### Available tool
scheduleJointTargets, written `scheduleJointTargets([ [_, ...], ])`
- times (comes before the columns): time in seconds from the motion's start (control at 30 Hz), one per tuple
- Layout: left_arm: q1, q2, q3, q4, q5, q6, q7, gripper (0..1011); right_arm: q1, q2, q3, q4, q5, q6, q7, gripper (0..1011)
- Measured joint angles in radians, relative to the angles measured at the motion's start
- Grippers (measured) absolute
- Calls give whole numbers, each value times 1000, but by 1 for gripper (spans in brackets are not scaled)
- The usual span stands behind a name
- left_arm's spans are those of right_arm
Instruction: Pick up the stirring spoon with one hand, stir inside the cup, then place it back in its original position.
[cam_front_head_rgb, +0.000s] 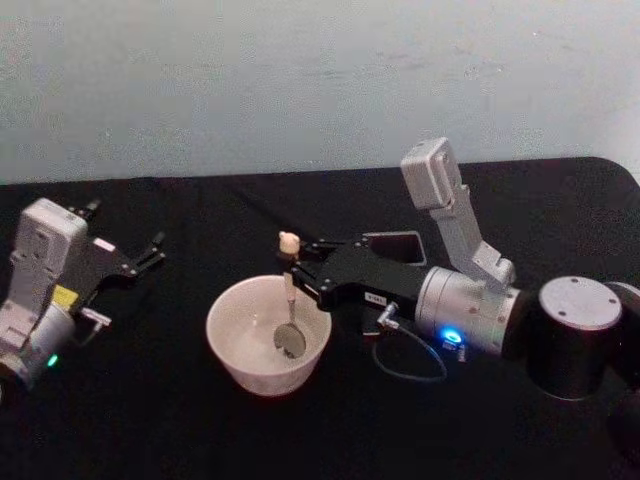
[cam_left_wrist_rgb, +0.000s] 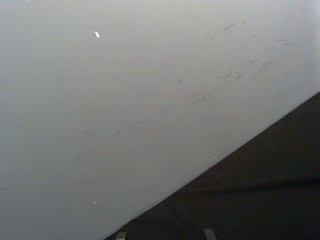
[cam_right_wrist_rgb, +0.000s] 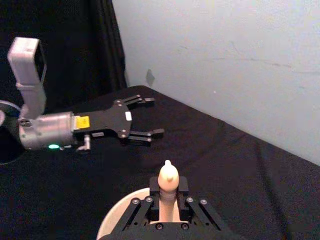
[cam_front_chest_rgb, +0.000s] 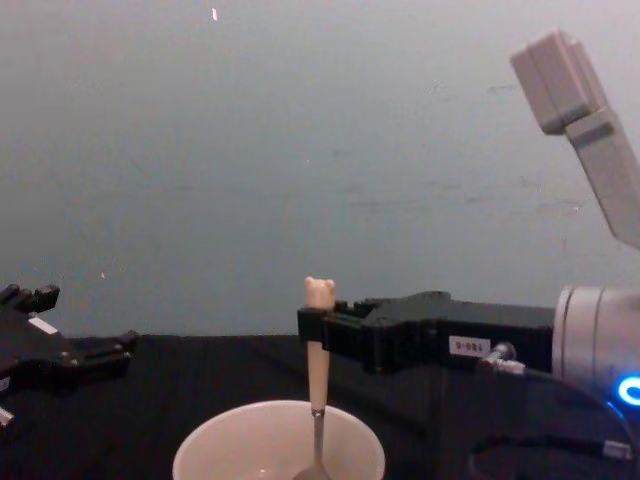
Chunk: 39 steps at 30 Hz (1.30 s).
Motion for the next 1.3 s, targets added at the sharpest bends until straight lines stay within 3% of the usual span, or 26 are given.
scheduleJointTargets([
  [0.7, 0, 0, 0, 0, 0, 0, 0, 1001, 0, -4, 5, -27, 34, -10, -25, 202],
  [0.73, 0, 0, 0, 0, 0, 0, 0, 1001, 1, -20, 45, -48, 66, -11, -74, 202],
  [1.3, 0, 0, 0, 0, 0, 0, 0, 1001, 4, -23, 37, -37, 57, -8, -84, 202],
])
